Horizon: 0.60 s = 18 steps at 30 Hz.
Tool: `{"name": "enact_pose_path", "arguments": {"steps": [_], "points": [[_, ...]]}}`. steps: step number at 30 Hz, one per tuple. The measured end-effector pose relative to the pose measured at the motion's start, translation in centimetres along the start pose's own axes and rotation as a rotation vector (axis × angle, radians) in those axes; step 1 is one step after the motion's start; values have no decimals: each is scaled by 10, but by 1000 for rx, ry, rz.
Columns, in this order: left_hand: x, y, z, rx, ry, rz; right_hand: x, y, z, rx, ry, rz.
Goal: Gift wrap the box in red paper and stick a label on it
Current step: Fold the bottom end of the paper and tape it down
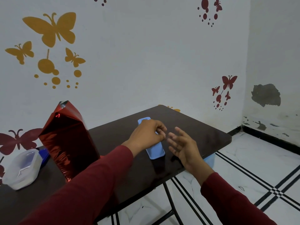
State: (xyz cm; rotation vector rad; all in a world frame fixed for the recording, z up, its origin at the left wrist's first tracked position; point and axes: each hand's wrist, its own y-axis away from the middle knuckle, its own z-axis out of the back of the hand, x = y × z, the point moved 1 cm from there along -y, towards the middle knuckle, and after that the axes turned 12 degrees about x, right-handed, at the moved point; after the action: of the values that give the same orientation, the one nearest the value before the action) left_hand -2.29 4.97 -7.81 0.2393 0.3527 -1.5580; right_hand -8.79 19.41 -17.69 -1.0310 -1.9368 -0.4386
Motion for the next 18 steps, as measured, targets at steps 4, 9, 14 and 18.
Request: {"name": "enact_pose_path", "arguments": {"steps": [4,9,14,18], "points": [[4,-2,3,33,16,28,-1,4,0,27,101,60],[4,-1,5,63,28,62,-4,8,-5,28,226,110],[1,6,16,-15,-20,102,-4,7,-5,-13,233,77],[3,20,35,-106,-26,127,3,5,-10,-46,138,25]]}}
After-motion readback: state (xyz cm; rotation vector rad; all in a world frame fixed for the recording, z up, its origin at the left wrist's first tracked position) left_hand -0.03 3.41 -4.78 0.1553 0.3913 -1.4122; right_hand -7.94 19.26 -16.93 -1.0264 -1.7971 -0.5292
